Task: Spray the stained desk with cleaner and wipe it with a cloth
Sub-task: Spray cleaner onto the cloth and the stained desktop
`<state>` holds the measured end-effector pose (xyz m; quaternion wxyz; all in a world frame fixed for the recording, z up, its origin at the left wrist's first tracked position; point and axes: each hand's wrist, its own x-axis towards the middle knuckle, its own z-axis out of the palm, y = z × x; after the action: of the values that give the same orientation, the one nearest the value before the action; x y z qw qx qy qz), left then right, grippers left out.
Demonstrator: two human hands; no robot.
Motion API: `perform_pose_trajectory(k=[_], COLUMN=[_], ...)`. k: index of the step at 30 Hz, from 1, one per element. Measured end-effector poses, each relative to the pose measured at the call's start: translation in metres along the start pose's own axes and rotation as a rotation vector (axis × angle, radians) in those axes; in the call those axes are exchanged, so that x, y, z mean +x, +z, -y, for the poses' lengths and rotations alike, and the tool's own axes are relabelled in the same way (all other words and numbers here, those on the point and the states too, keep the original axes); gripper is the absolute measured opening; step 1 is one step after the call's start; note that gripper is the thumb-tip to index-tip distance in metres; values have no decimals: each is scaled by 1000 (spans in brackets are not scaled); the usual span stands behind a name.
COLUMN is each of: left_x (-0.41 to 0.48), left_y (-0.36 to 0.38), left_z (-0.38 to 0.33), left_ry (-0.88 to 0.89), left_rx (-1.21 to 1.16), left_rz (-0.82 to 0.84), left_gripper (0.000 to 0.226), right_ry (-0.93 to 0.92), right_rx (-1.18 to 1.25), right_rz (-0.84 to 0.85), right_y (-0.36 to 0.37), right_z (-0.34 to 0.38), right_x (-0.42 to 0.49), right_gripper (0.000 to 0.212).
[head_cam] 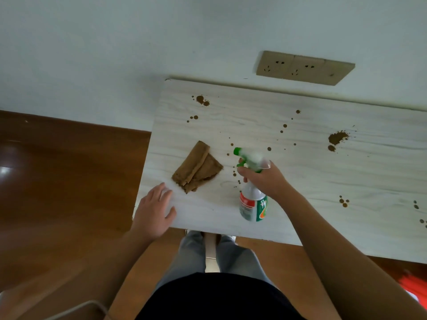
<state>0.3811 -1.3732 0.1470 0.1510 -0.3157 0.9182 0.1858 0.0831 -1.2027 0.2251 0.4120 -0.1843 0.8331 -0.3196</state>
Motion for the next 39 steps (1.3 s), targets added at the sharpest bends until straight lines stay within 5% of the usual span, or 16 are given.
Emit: perform_pose_trajectory(k=[17, 27, 35, 39], left_x=[1, 0, 1, 3], left_y=[13, 19, 15, 11], left_z=[35, 48, 54, 56], left_ry=[236, 312, 356, 374], left_rx=[62, 26, 33, 54], left_rz=[-95, -137, -122, -98], left_gripper=[54, 58, 59, 59], right_ry=[187, 264, 342, 344], right_rx=[419, 17, -45, -4], right_rz=[-28, -190, -328, -362], right_y=[58, 92, 104, 108], right_z=[17, 23, 28, 31], right_x=[-1, -13, -29, -34], right_gripper=[13, 28, 44, 35])
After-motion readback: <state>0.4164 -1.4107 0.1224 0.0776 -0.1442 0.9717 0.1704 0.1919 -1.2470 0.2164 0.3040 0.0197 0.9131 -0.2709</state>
